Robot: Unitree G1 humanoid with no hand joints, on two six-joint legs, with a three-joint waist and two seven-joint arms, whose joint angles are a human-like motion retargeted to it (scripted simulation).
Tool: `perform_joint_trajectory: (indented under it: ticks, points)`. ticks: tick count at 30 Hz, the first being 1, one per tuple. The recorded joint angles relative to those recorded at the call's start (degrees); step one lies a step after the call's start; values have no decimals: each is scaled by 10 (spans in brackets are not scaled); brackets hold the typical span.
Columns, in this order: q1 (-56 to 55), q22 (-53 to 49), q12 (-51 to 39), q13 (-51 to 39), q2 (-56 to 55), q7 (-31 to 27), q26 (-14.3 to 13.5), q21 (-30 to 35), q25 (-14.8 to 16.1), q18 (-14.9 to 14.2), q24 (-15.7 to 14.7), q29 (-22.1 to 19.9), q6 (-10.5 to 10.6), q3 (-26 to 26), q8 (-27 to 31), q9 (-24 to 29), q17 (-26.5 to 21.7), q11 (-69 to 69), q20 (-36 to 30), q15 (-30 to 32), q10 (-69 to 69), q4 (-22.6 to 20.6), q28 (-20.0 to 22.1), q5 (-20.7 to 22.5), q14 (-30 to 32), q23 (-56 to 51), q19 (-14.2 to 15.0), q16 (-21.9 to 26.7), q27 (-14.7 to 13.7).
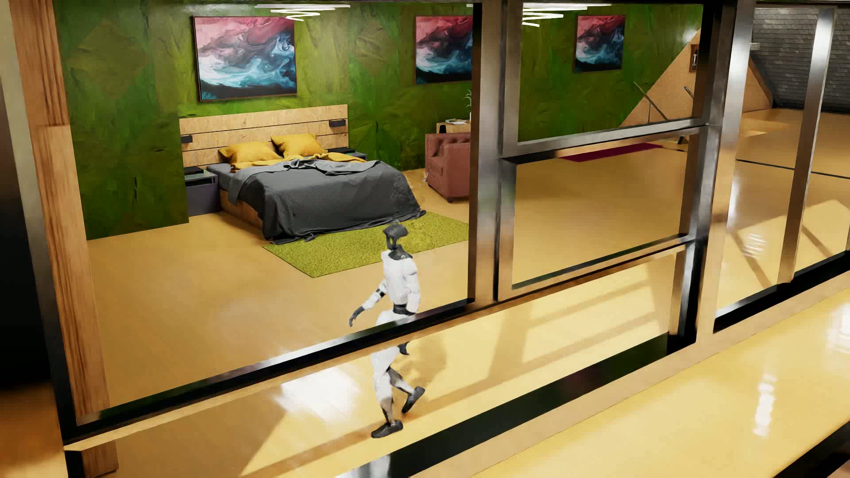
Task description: Move towards the bed
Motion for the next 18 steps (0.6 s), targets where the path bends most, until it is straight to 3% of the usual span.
perform_joint_trajectory:
  ticks: [1, 2, 3, 4, 5, 7, 8, 9, 11, 13, 14, 15, 17, 18]
  points:
    - [10, 16, -29, 2, -33, 23, 6, -3, 0, 2, 27, -8, -9, 5, -18, 0, -4, 50, -19, -4, 5, 0, -16, -47, -10, 11, 2, 10, 20]
    - [27, 22, -59, 3, -57, 35, 24, 1, -2, 3, 47, -7, -17, 7, -36, -1, -7, 57, -20, -14, -6, -3, -15, -107, -11, 32, -15, 21, 35]
    - [46, 14, -85, 2, -69, 39, 51, 10, -7, 2, 47, 6, -24, 5, -69, -3, -13, 19, 5, -22, -26, -7, 10, -166, -4, 61, -64, 28, 45]
    - [64, -10, -105, 1, -71, 38, 71, 18, -12, 0, 22, 26, -30, 2, -100, -4, -21, -59, 53, -34, -47, -10, 52, -205, 8, 92, -106, 29, 51]
    - [80, -44, -121, 3, -65, 33, 70, 22, -18, -3, -23, 45, -33, -2, -121, -6, -28, -164, 108, -34, -68, -15, 94, -223, 19, 119, -123, 25, 59]
    - [100, -115, -163, 13, -53, 5, 22, 13, -24, -9, -107, 69, -32, -10, -91, -8, -34, -362, 155, 65, -96, -26, 133, -208, 24, 155, -108, 28, 80]
    - [101, -152, -188, 23, -52, -12, -2, 3, -23, -13, -118, 62, -29, -11, -81, -7, -34, -384, 139, 87, -95, -32, 140, -208, 14, 162, -106, 43, 87]
    - [95, -191, -211, 34, -55, -26, -16, -9, -15, -16, -111, 43, -27, -10, -94, -6, -31, -369, 116, 66, -87, -39, 152, -217, 4, 164, -115, 61, 89]
    - [83, -268, -227, 47, -62, -34, -17, -17, 2, -9, -103, 16, -18, -10, -126, -5, -29, -346, 105, 52, -76, -39, 191, -230, -13, 177, -128, 67, 88]
    - [84, -322, -201, 45, -54, 6, -14, 8, -8, -10, -153, 41, -9, -14, -145, -9, -48, -350, 121, 62, -56, -19, 225, -230, -51, 189, -128, 30, 89]
    - [88, -334, -183, 43, -49, 23, -20, 15, -14, -13, -173, 46, -5, -16, -148, -11, -56, -354, 110, 69, -31, -11, 220, -227, -68, 185, -126, 19, 89]
    - [93, -334, -167, 42, -45, 27, -33, 11, -9, -11, -166, 38, -2, -17, -149, -12, -57, -356, 84, 75, 0, -11, 195, -224, -78, 175, -125, 22, 91]
    - [109, -298, -138, 45, -42, 4, -60, -17, 24, -13, -85, 5, 3, -18, -143, -16, -44, -352, 45, 85, 57, -26, 105, -216, -91, 144, -123, 34, 93]
    - [122, -262, -122, 46, -45, -19, -54, -29, 43, -19, -52, -10, 4, -18, -136, -17, -36, -344, 56, 87, 73, -37, 70, -210, -99, 126, -124, 25, 90]
